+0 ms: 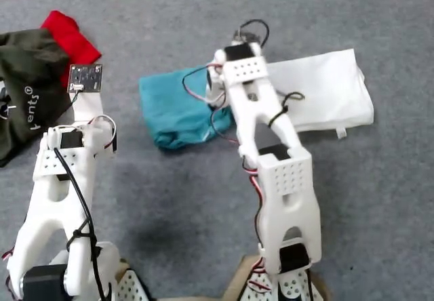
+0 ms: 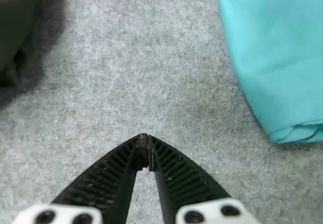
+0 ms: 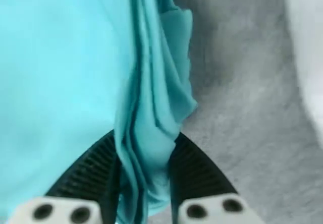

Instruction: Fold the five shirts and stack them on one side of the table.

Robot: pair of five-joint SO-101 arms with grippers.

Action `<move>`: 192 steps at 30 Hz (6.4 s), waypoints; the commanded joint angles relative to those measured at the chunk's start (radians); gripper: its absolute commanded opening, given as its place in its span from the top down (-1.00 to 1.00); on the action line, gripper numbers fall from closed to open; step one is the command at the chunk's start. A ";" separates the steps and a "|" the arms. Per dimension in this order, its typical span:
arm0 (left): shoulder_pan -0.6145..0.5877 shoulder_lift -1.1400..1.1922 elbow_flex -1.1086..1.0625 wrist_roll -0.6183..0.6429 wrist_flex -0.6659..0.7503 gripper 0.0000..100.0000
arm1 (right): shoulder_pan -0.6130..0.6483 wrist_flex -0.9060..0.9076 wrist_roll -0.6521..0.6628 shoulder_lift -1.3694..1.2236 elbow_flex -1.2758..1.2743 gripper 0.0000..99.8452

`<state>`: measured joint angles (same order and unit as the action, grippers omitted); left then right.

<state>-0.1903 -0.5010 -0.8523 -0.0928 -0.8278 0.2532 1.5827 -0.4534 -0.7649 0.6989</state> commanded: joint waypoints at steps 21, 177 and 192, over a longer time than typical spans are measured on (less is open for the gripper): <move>0.001 -0.034 0.048 -0.008 0.014 0.94 | -0.655 0.087 0.623 -0.007 0.412 0.97; 0.595 0.996 1.069 0.322 -0.545 0.94 | -0.408 0.055 0.631 0.765 -0.335 0.97; 0.456 0.041 0.467 -0.505 -0.905 0.94 | -0.270 0.172 0.517 0.202 0.251 0.97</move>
<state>0.3191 -0.1880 -0.2309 -0.4304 -1.7100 -0.0706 1.7223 0.0852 -0.4749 0.7833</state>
